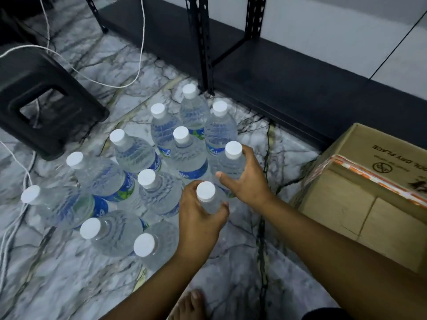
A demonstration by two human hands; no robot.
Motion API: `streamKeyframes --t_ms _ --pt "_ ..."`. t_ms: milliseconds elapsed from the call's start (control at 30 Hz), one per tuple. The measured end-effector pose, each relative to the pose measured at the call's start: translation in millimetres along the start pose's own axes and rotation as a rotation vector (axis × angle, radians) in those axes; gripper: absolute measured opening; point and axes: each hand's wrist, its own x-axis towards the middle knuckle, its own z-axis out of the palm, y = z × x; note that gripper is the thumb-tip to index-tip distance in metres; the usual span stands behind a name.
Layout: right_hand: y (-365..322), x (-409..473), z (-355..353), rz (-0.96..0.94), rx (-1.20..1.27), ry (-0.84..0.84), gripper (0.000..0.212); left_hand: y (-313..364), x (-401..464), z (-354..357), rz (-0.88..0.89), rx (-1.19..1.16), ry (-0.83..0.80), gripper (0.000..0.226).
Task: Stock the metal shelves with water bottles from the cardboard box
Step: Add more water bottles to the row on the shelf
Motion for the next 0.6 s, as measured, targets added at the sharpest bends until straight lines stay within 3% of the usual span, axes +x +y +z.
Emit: streamKeyframes --t_ms 333,500,600 --pt "6.9 3.8 -48.7 0.166 -0.036 -0.082 0.077 10.6 31.5 23.7 -0.036 -0.010 -0.128 0.051" --pt "9.0 -0.8 -67.4 0.234 0.158 -0.143 0.054 4.0 27.8 31.8 0.035 -0.054 -0.042 0.059" --pt "11.9 -3.5 -70.9 0.205 0.154 -0.135 0.051 -3.6 26.1 38.0 0.048 -0.066 -0.037 0.063"
